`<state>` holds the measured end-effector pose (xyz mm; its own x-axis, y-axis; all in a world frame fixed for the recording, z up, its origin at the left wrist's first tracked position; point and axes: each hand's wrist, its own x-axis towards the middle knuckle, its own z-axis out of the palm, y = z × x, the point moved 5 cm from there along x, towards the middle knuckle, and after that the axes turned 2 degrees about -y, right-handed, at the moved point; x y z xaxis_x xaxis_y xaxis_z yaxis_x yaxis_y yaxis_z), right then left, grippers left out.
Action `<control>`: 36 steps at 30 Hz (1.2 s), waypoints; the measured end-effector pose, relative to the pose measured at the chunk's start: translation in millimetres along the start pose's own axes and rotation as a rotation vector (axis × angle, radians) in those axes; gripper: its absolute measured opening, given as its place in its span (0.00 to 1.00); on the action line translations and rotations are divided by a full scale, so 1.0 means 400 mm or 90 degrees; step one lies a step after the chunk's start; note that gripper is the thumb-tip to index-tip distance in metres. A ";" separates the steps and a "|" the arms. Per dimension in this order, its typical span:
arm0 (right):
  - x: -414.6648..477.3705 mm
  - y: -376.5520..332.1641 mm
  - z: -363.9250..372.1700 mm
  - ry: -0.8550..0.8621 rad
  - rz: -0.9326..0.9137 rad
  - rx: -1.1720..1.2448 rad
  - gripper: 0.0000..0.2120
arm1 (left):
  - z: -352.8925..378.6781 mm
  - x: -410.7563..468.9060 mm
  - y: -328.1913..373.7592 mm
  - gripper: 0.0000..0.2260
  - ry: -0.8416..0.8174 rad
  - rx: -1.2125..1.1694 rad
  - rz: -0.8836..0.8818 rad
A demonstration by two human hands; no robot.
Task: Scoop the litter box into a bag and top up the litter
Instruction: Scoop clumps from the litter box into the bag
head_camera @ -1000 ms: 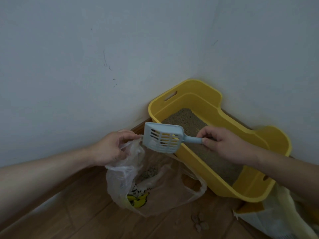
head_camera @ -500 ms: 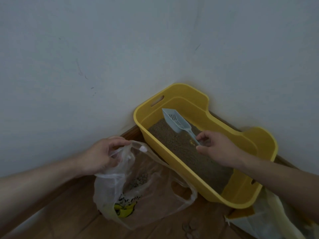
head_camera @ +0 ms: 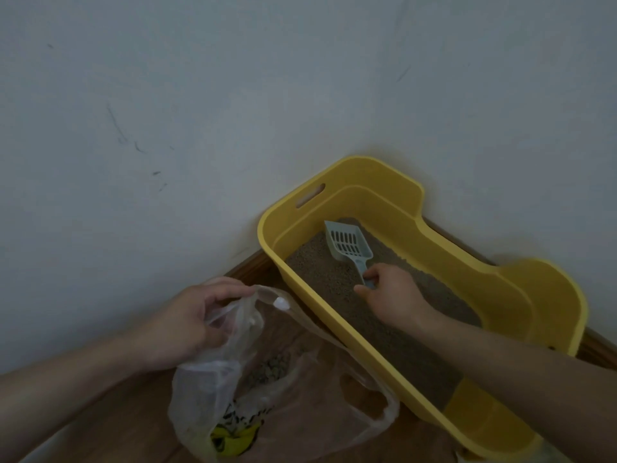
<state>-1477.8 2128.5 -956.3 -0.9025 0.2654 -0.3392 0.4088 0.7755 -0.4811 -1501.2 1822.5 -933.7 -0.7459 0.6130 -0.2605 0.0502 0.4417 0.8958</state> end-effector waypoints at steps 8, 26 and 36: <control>0.024 -0.014 0.035 -0.012 -0.039 0.011 0.27 | 0.001 0.017 -0.009 0.27 0.002 -0.009 0.002; -0.112 -0.055 -0.068 0.016 -0.148 0.058 0.29 | 0.011 -0.065 0.012 0.28 -0.028 0.105 -0.033; -0.232 -0.154 -0.101 0.016 -0.235 0.045 0.24 | -0.007 -0.165 0.011 0.26 -0.008 0.186 -0.022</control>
<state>-1424.6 2079.3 -862.5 -0.9936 -0.0097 -0.1128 0.0629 0.7807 -0.6217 -1453.6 1782.0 -911.4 -0.7426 0.6011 -0.2952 0.2149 0.6314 0.7451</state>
